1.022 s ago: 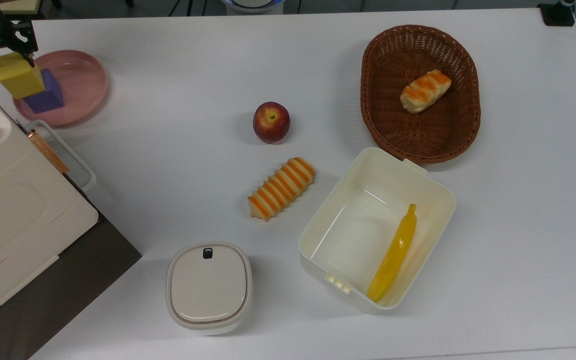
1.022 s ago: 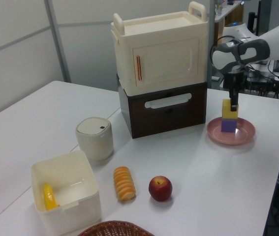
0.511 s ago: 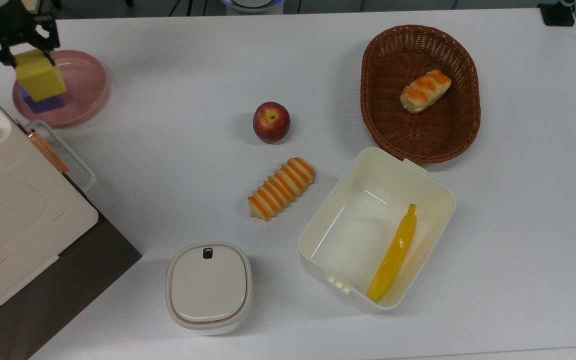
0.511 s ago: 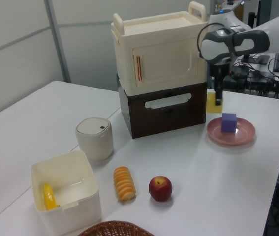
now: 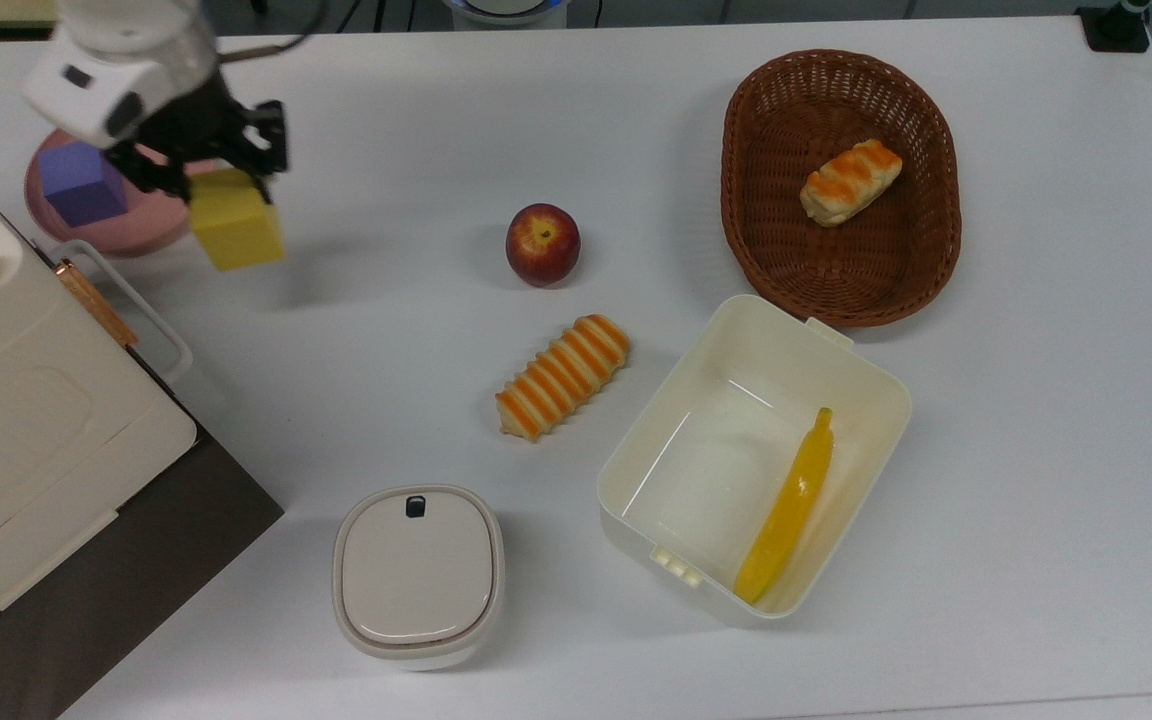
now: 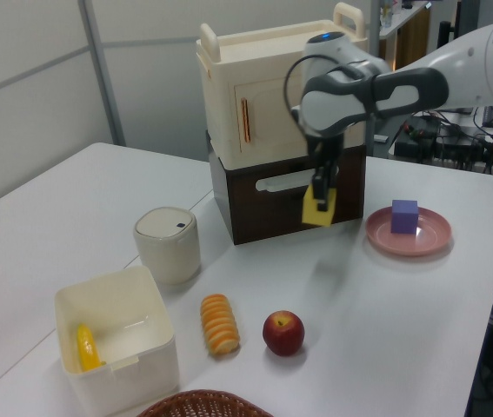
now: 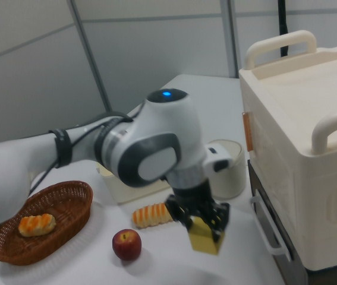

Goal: Put the yellow cube on the table
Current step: 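Lift the yellow cube off the purple cube and carry it beside the bread roll, then open the gripper and raise it away from the yellow cube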

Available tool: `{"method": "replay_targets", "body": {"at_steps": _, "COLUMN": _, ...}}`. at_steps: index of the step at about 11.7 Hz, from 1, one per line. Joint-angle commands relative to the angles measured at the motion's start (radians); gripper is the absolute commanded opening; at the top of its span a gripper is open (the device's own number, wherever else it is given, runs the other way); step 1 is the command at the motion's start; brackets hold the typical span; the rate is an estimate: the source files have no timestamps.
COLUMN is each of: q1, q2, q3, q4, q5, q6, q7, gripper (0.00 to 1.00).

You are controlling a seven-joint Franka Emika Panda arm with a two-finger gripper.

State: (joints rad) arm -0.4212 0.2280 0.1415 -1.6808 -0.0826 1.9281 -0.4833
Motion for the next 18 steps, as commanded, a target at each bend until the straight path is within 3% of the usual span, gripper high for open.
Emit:
{"method": "replay_targets", "body": {"at_steps": 1, "q1": 0.123, "q2": -0.016, "q3": -0.01, "q4": -0.014, "q5": 0.001, "q6": -0.023, "q7": 0.179, "gripper": 0.66}}
{"method": "replay_targets", "body": {"at_steps": 4, "q1": 0.197, "q2": -0.004, "q3": -0.01, "q4": -0.014, "q5": 0.0, "q6": -0.028, "q7": 0.281, "gripper": 0.77}}
{"method": "replay_targets", "body": {"at_steps": 5, "q1": 0.2, "q2": 0.005, "q3": -0.01, "q4": -0.014, "q5": 0.0, "q6": -0.028, "q7": 0.282, "gripper": 0.91}}
{"method": "replay_targets", "body": {"at_steps": 6, "q1": 0.202, "q2": 0.01, "q3": -0.01, "q4": -0.013, "q5": 0.0, "q6": -0.026, "q7": 0.284, "gripper": 1.0}}
{"method": "replay_targets", "body": {"at_steps": 10, "q1": 0.235, "q2": 0.002, "q3": -0.01, "q4": -0.002, "q5": 0.0, "q6": -0.029, "q7": 0.328, "gripper": 1.0}}
{"method": "replay_targets", "body": {"at_steps": 14, "q1": 0.336, "q2": -0.015, "q3": -0.013, "q4": 0.016, "q5": -0.084, "q6": -0.043, "q7": 0.655, "gripper": 1.0}}
{"method": "replay_targets", "body": {"at_steps": 18, "q1": 0.386, "q2": -0.114, "q3": -0.023, "q4": 0.015, "q5": -0.085, "q6": -0.185, "q7": 0.652, "gripper": 1.0}}
